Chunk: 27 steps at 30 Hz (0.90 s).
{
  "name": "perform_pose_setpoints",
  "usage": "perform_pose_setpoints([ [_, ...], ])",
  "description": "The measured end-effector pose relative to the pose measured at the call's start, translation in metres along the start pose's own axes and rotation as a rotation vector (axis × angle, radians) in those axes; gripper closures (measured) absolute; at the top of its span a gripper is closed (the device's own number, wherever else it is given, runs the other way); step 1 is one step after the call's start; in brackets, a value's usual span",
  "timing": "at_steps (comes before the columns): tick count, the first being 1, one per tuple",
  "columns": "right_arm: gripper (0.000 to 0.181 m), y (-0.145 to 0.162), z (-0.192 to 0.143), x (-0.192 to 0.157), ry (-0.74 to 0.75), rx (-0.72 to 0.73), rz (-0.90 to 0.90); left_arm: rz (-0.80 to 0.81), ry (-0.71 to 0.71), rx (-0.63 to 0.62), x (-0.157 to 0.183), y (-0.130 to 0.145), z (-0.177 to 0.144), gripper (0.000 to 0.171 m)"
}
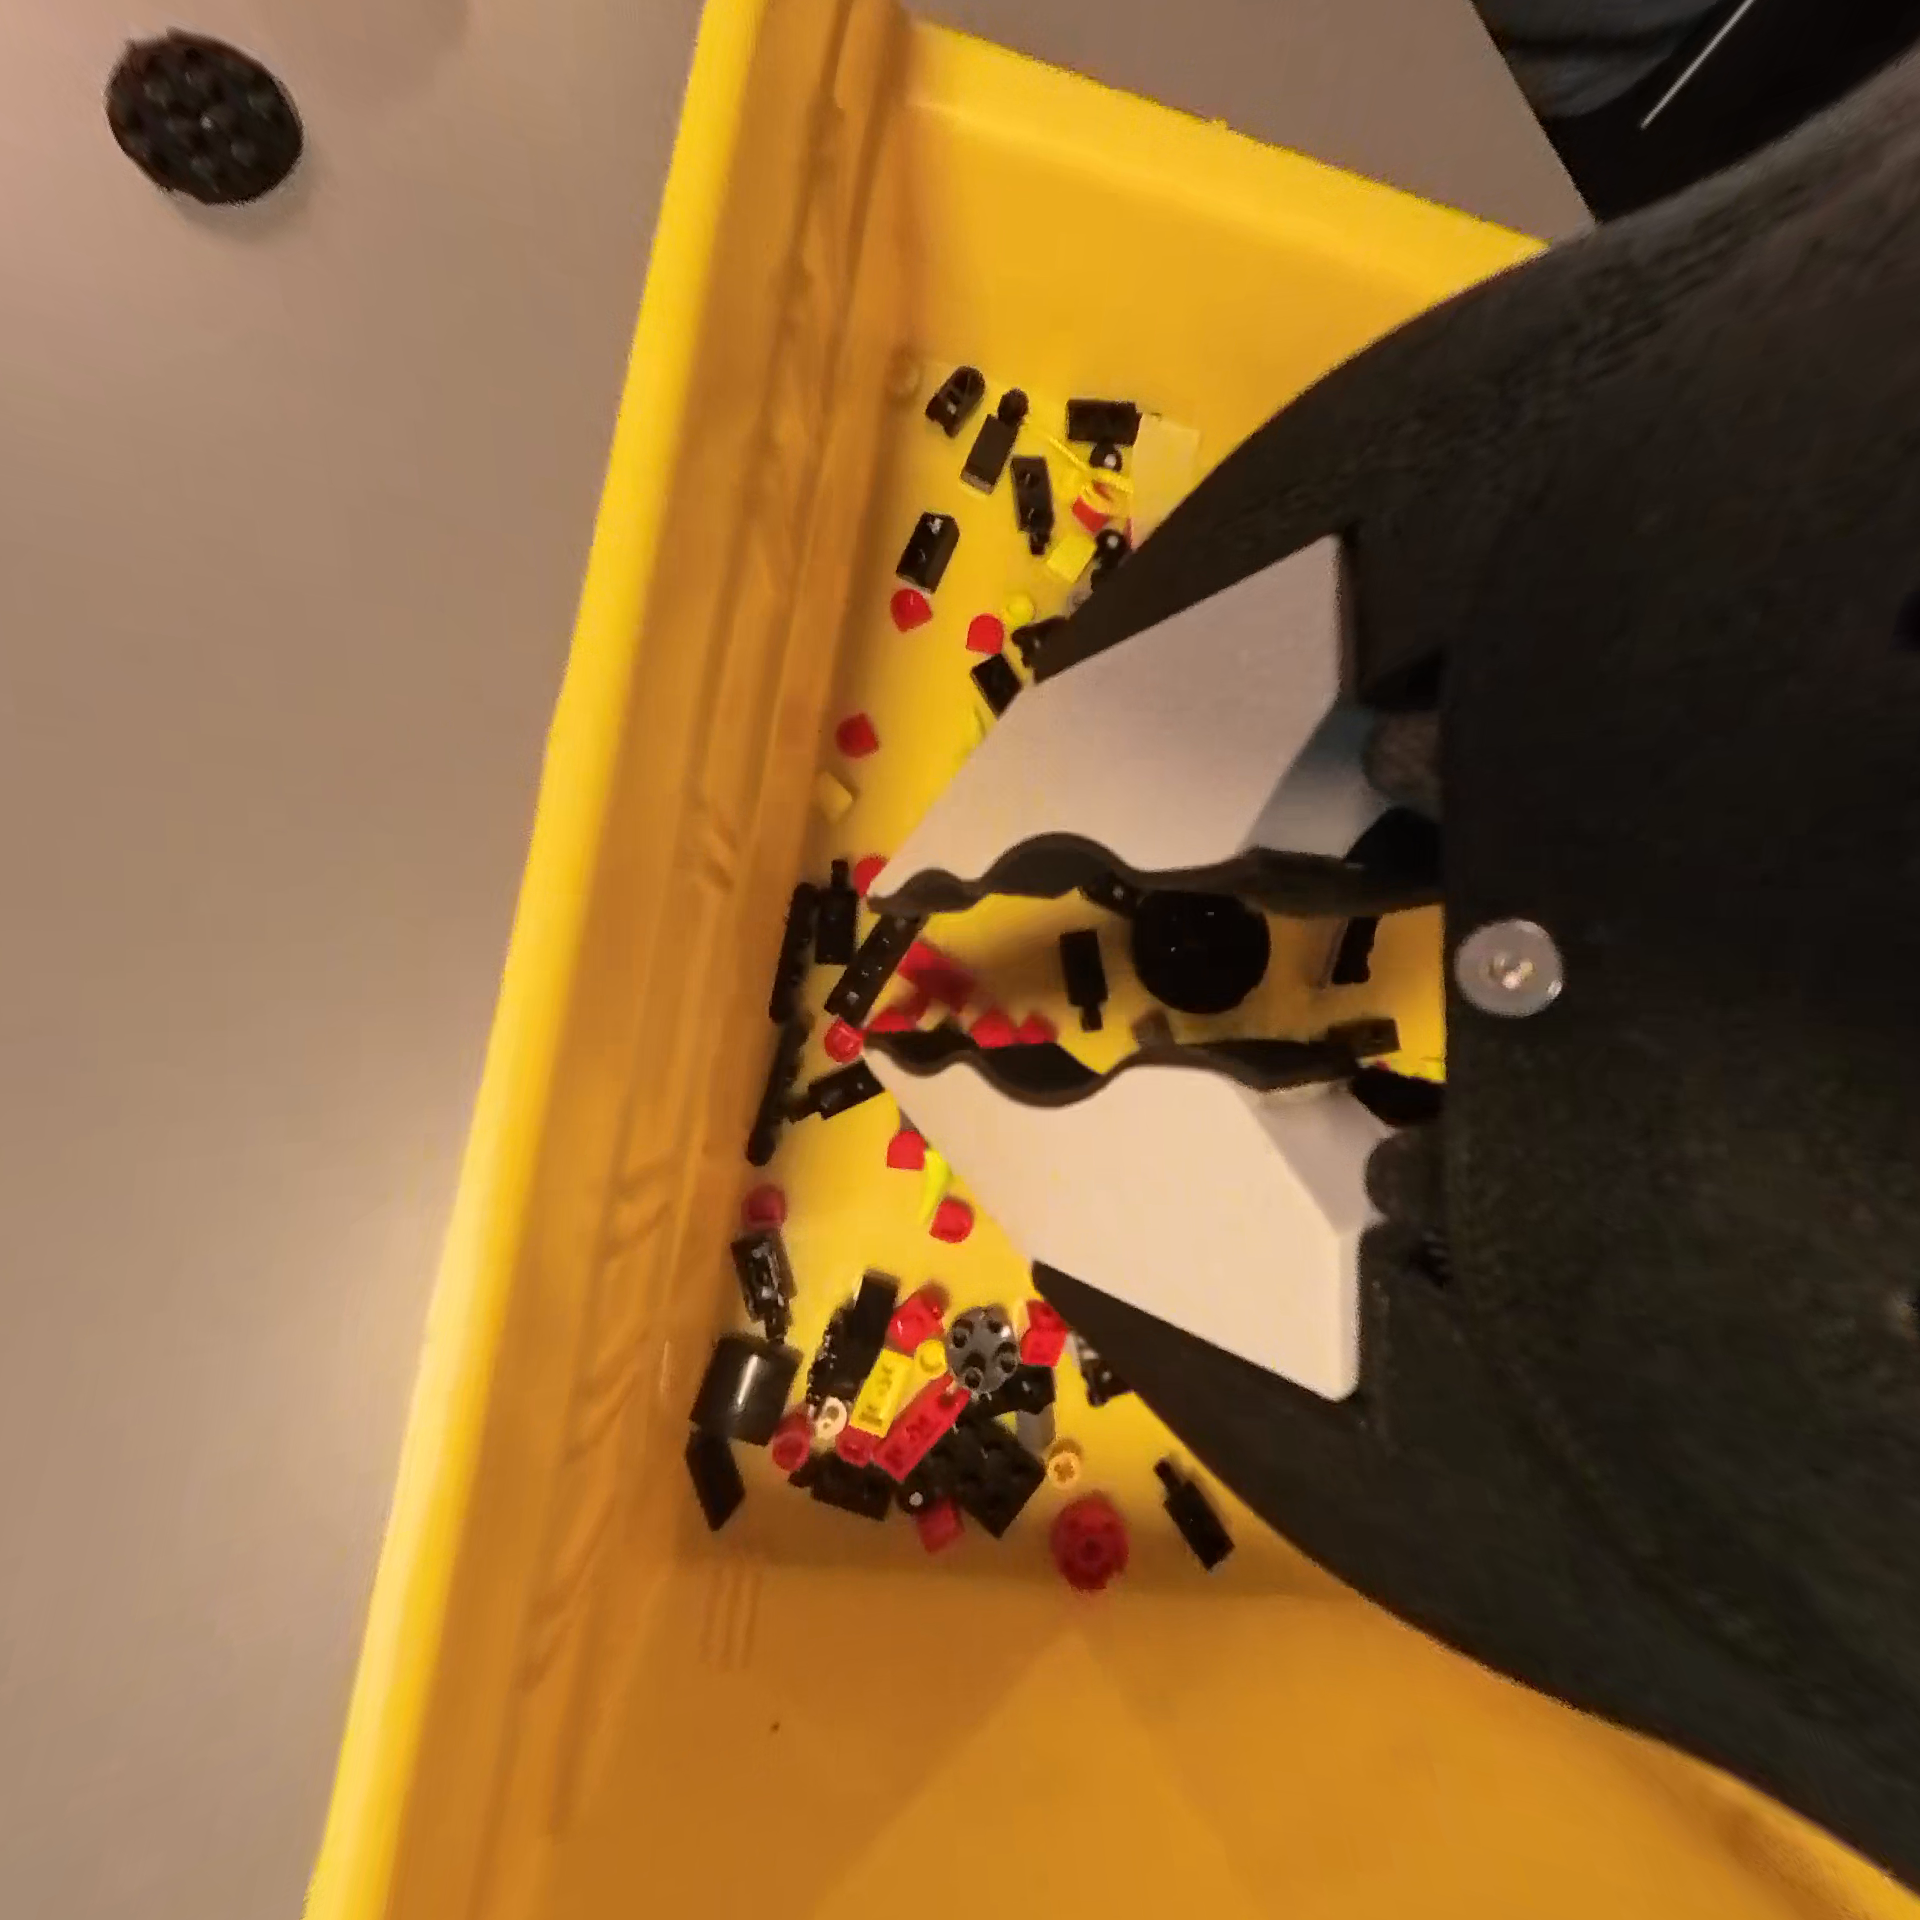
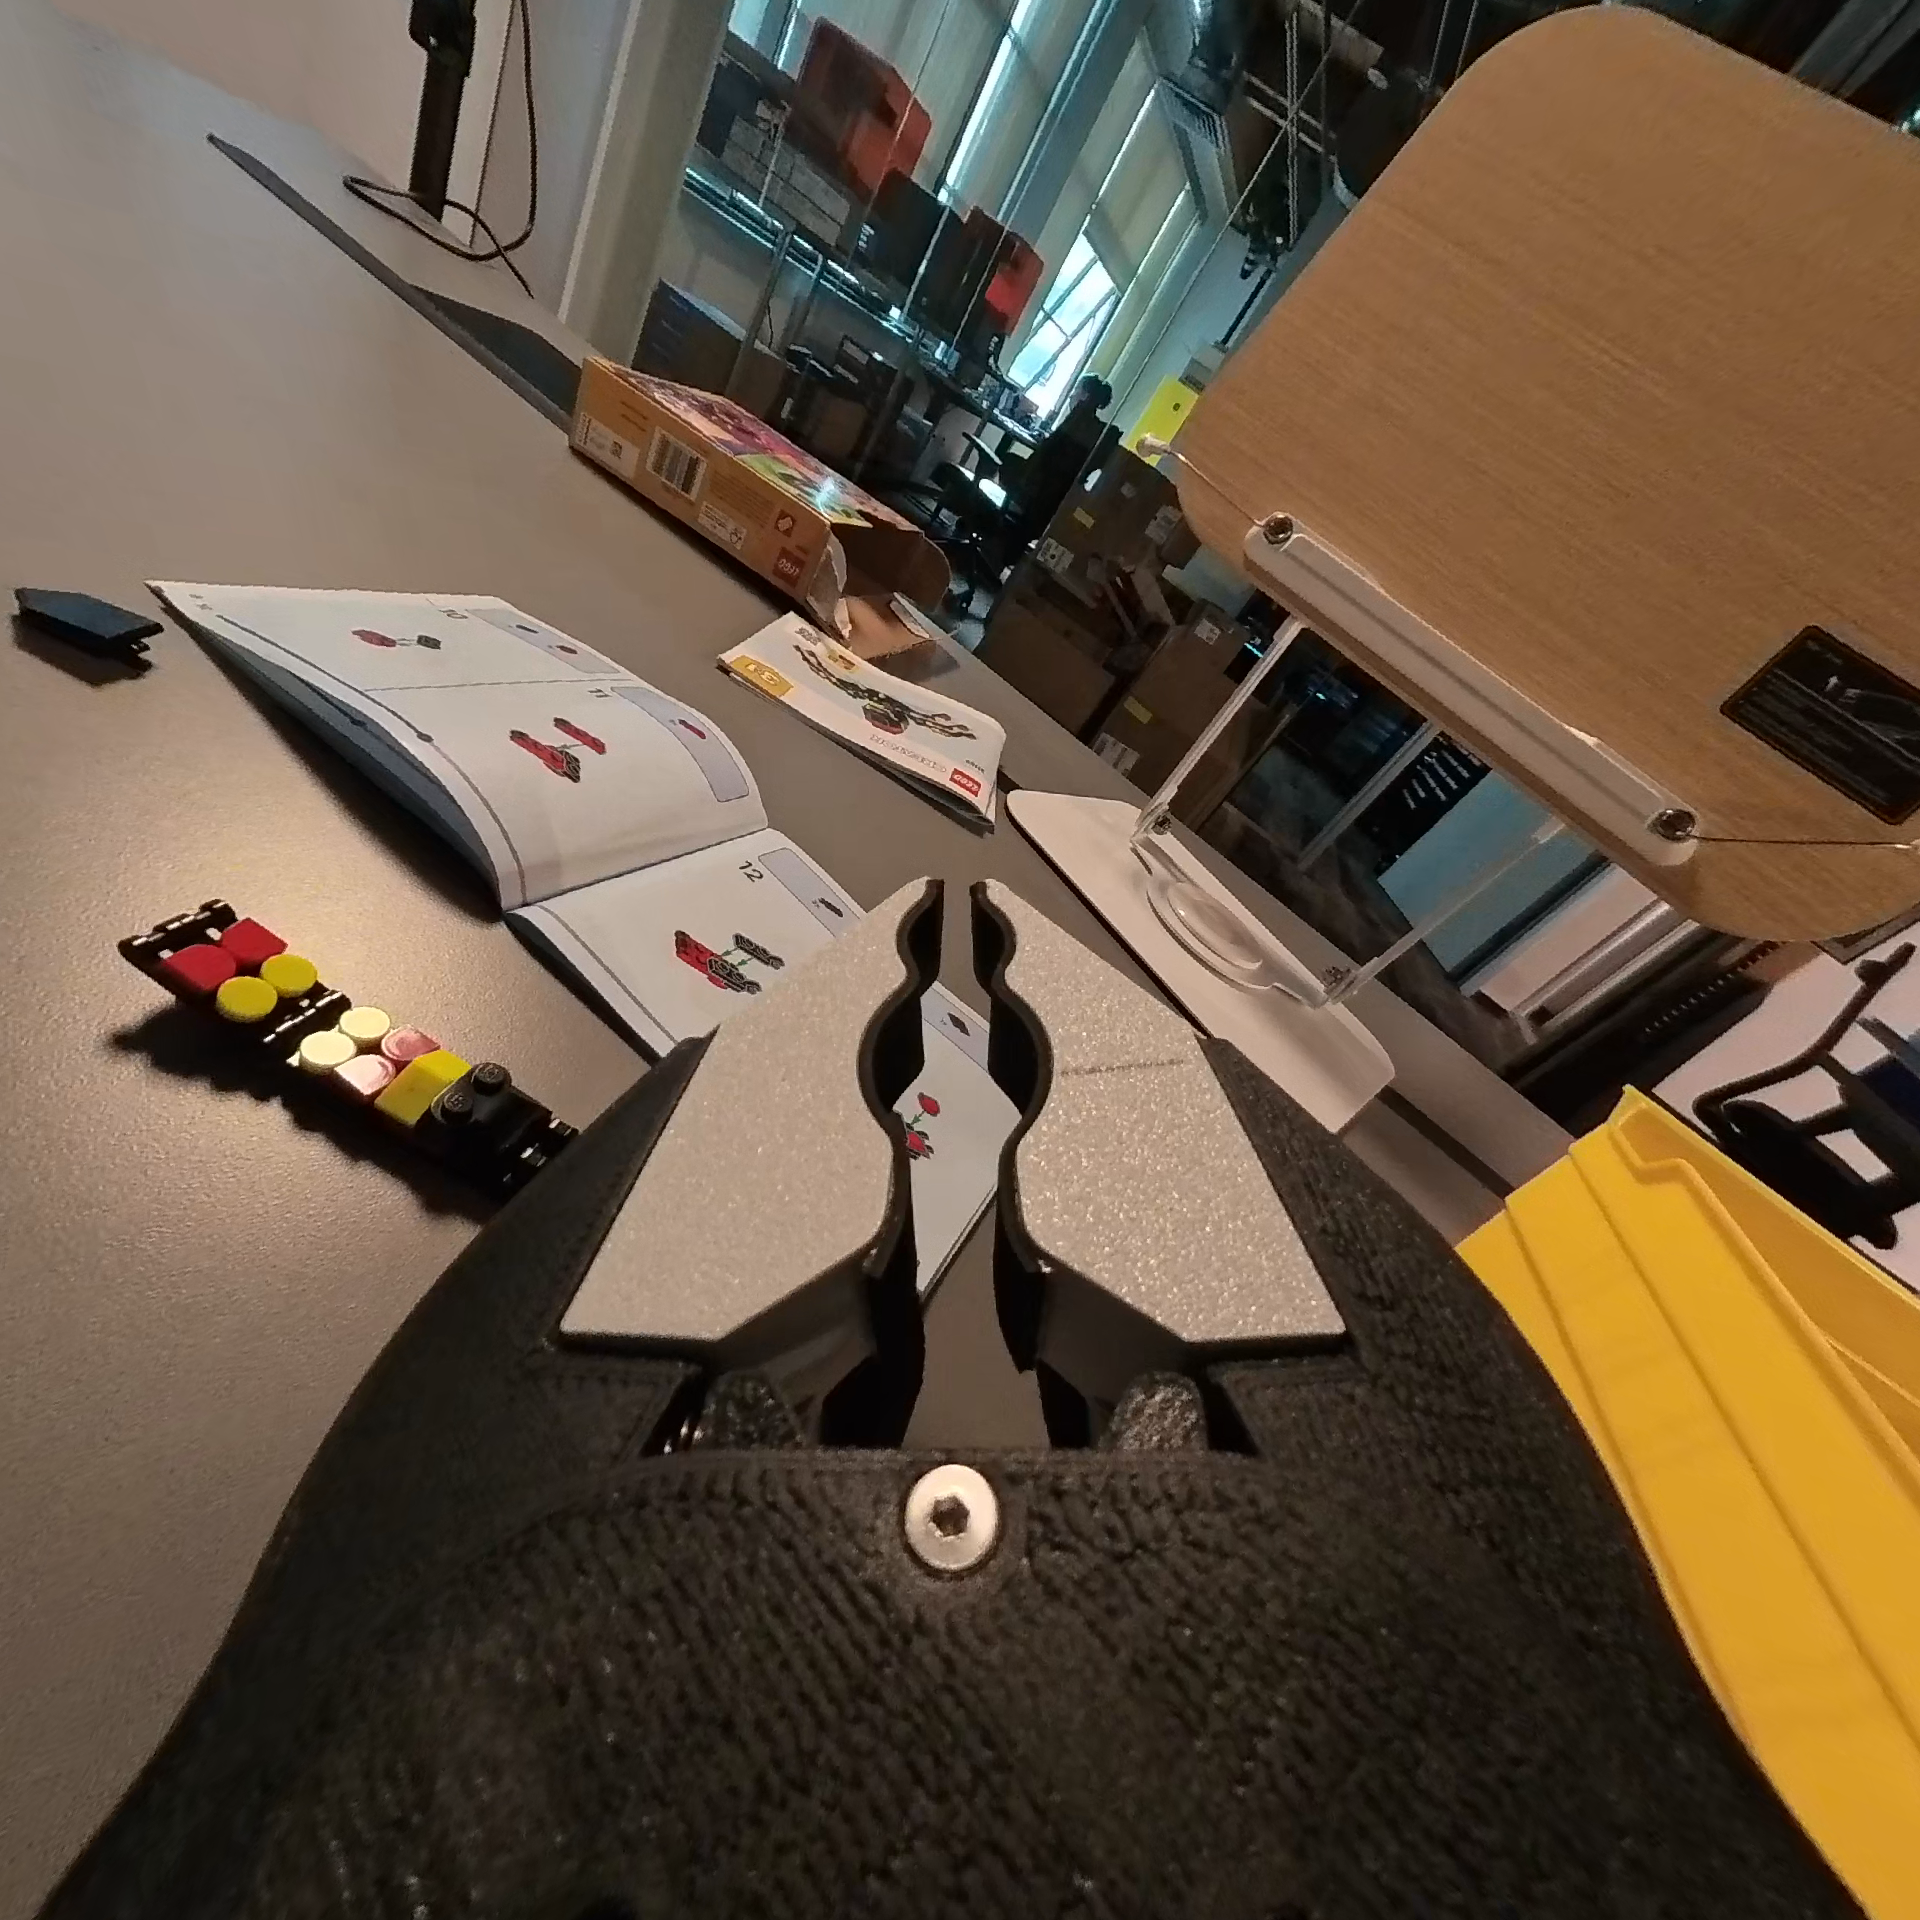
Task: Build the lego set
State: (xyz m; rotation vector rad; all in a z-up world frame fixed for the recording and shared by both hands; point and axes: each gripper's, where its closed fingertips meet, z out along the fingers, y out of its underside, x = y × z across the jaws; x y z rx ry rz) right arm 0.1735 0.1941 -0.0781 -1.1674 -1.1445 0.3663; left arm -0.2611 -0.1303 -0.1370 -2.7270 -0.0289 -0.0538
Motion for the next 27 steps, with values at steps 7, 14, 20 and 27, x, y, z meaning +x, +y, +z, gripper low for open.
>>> perform_pose_setpoints([
  [7,0.178,0.0,0.0,0.0,-0.001,0.001,0.0,0.009,-0.067,-0.089,-0.007,0.011,0.011,0.151],
  [14,0.178,0.001,0.0,0.0,-0.002,-0.003,-0.004,0.094,-0.145,-0.082,0.001,0.018,-0.003,0.159],
  [20,0.178,0.0,0.0,0.0,-0.001,-0.001,-0.005,0.217,0.214,0.025,0.075,0.009,-0.021,0.161],
  [27,0.178,0.001,0.001,-0.001,-0.006,-0.005,-0.01,0.257,0.185,-0.098,0.083,0.043,-0.014,0.138],
])
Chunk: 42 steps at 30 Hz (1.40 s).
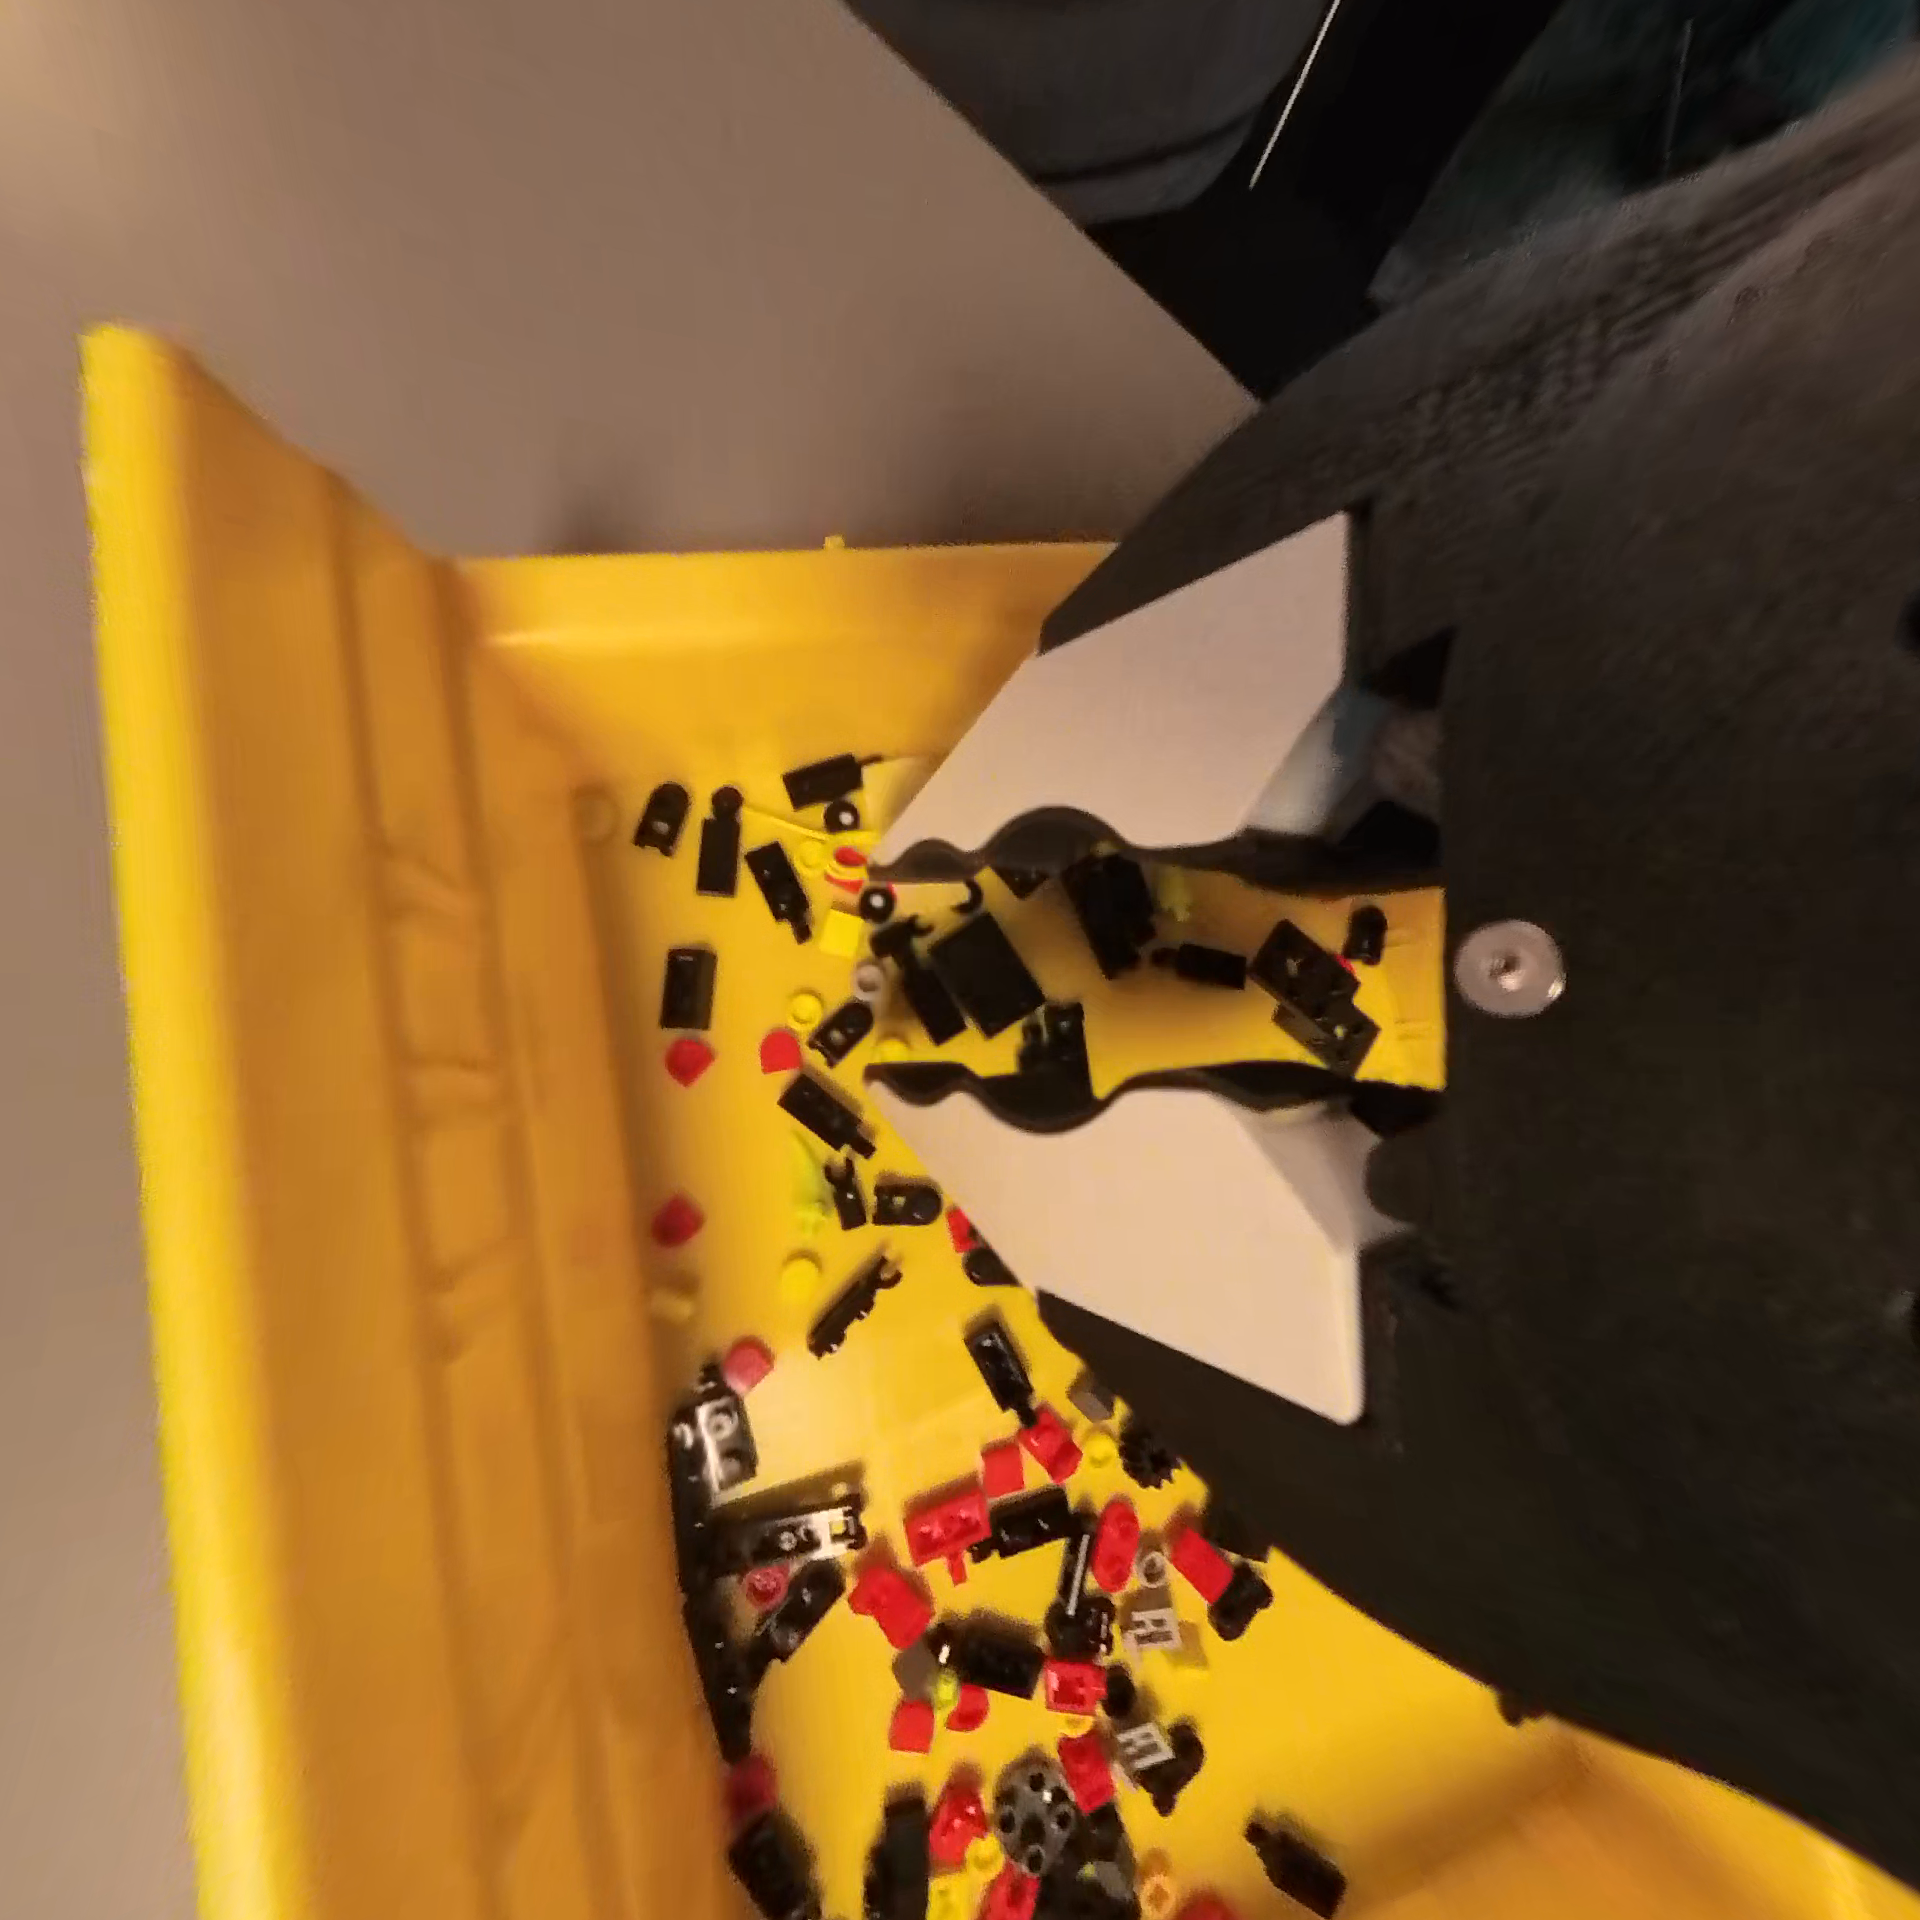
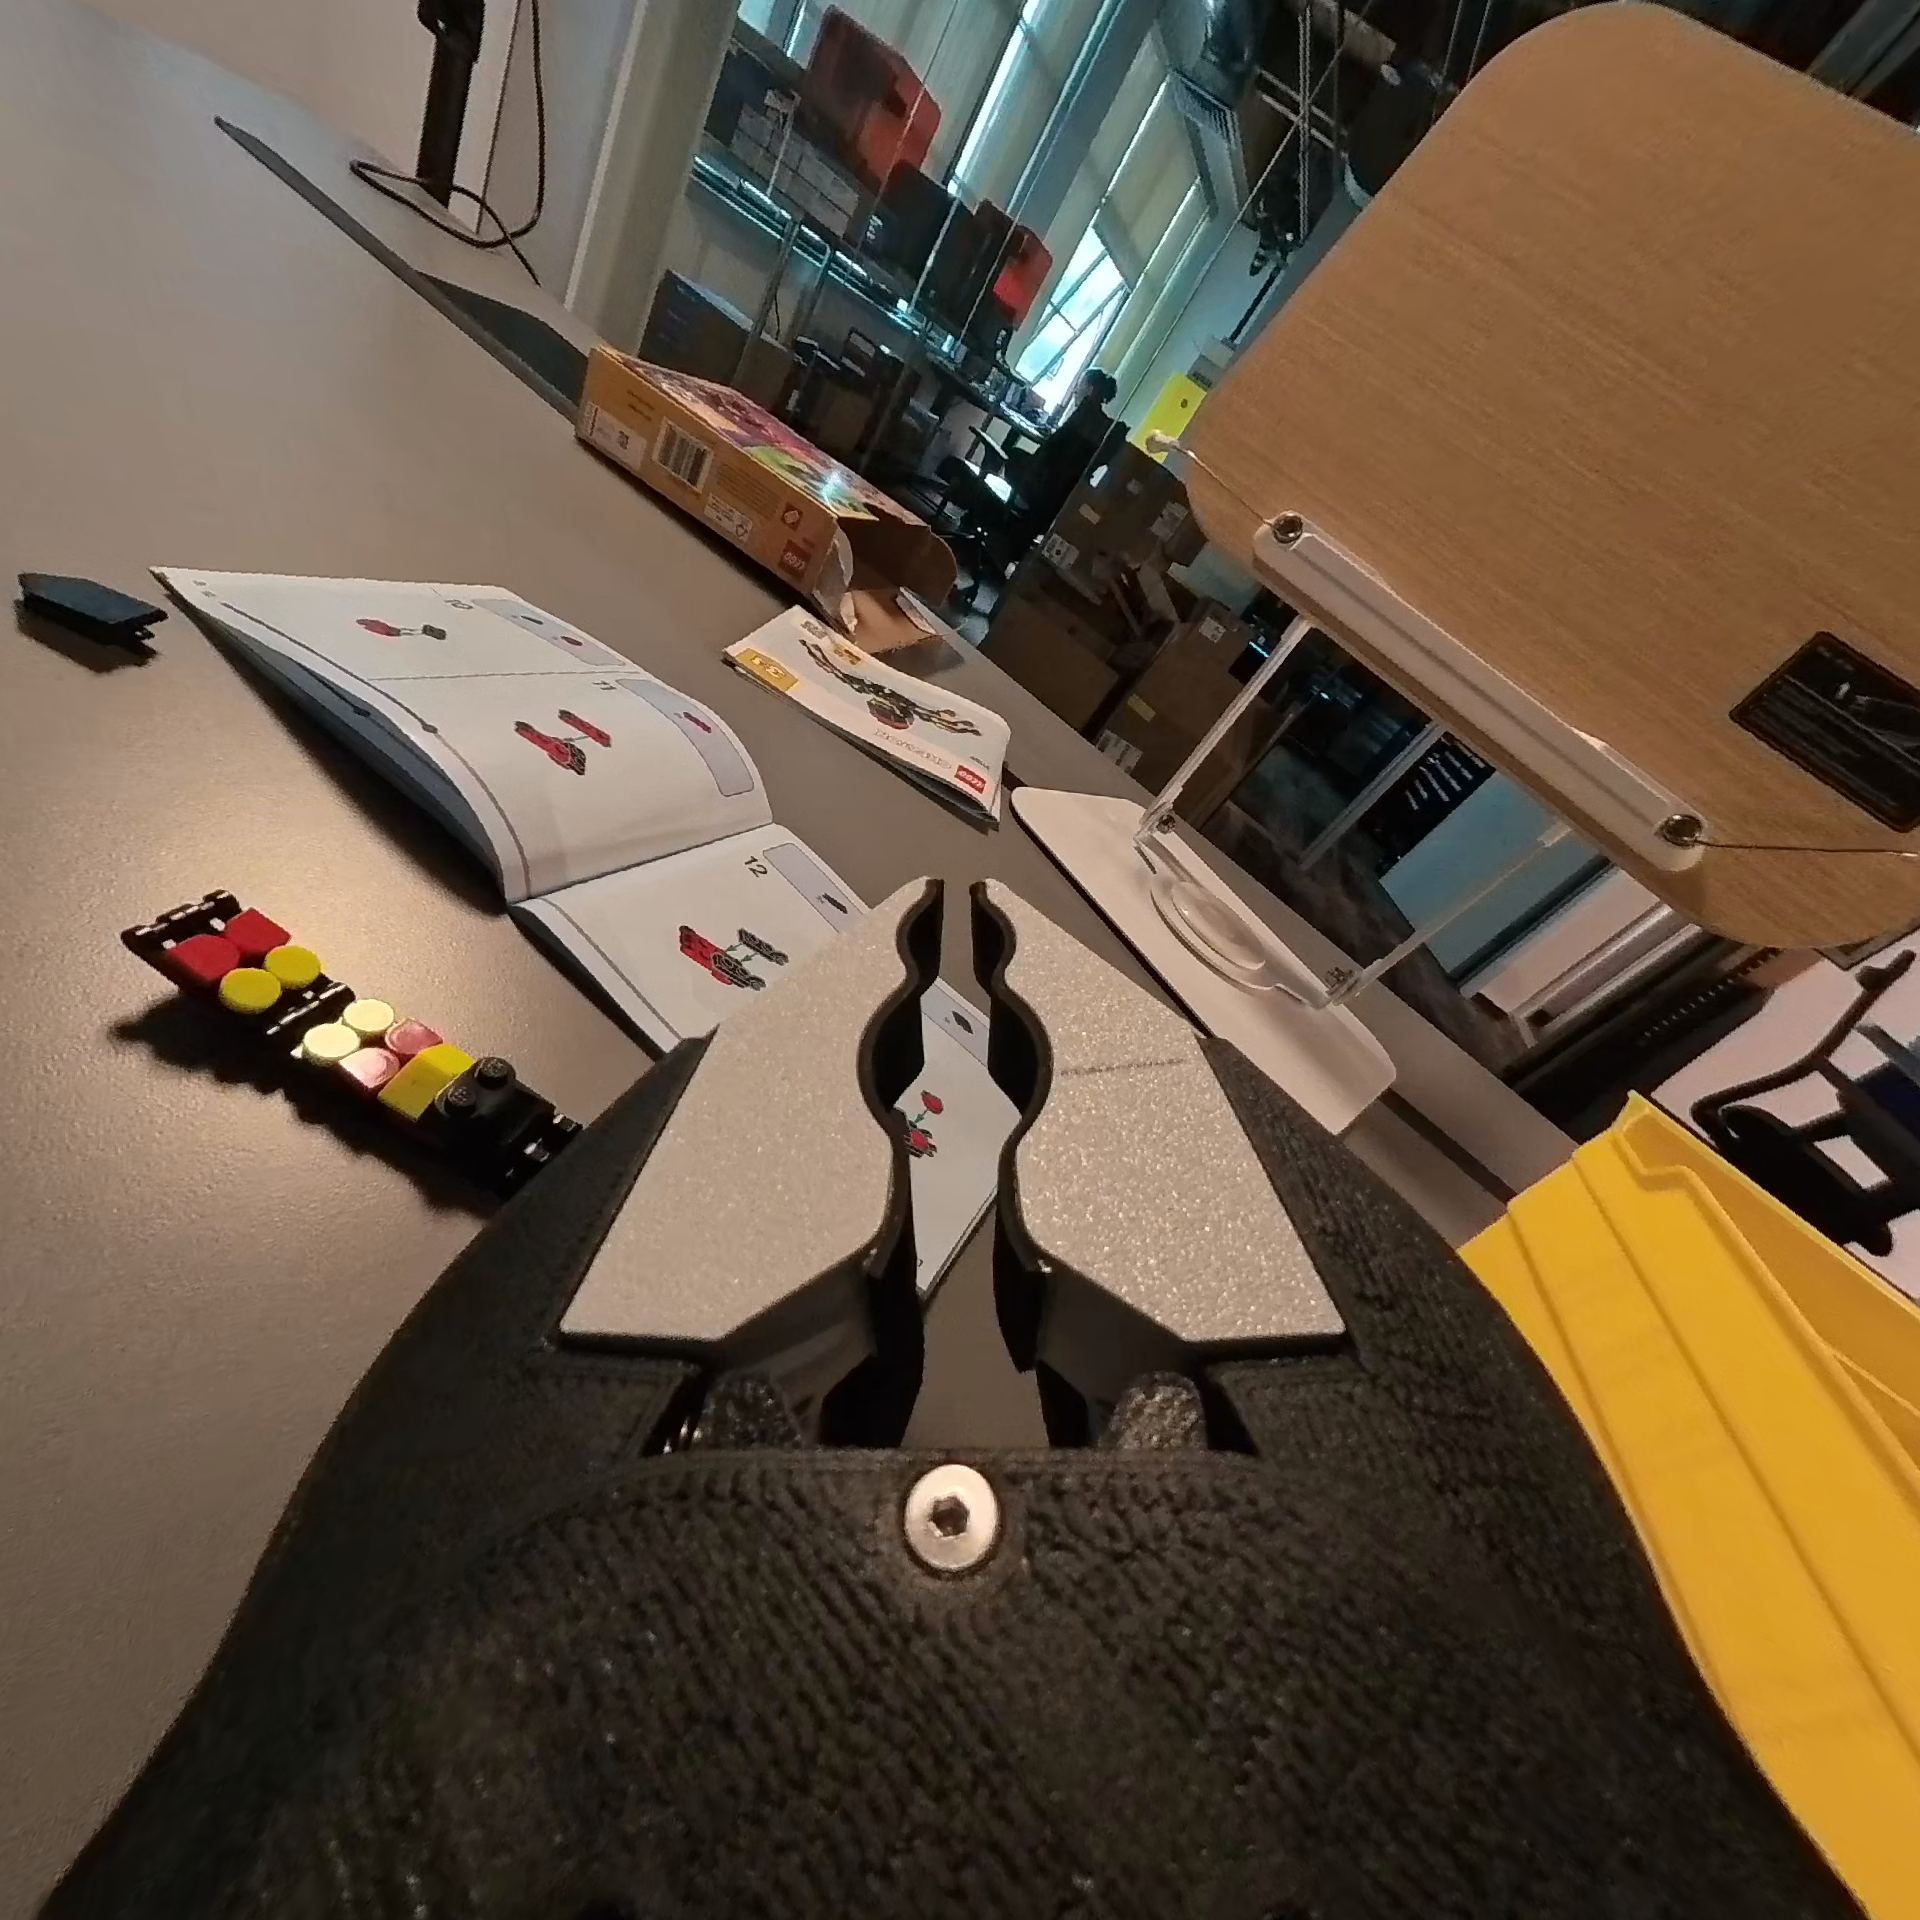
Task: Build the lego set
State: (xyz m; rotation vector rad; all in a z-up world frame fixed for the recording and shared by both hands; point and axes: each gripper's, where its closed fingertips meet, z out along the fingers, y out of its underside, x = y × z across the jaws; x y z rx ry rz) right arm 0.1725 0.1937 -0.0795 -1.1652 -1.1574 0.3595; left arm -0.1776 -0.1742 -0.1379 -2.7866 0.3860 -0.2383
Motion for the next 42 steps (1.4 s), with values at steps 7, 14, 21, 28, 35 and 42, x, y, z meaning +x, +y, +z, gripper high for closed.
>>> perform_pose_setpoints([
  [7,0.178,0.0,0.0,0.0,0.002,0.002,-0.004,0.013,-0.177,0.082,-0.019,-0.001,-0.001,0.144],
  [14,0.178,0.0,0.0,-0.001,0.002,0.0,-0.01,-0.046,-0.352,0.284,-0.035,-0.028,-0.025,0.155],
  [21,0.178,0.0,-0.002,-0.001,0.01,-0.003,-0.015,-0.177,-0.233,0.418,-0.005,-0.05,-0.026,0.154],
  [28,0.177,0.001,-0.001,-0.001,0.008,-0.01,-0.021,-0.21,-0.033,0.517,0.045,-0.07,-0.024,0.154],
  [35,0.178,0.004,0.0,-0.001,0.015,-0.03,-0.041,-0.187,-0.083,0.683,0.046,-0.084,-0.053,0.15],
  [42,0.177,0.01,0.001,0.004,0.048,-0.068,-0.055,-0.11,-0.056,0.688,0.043,-0.068,-0.083,0.148],
])
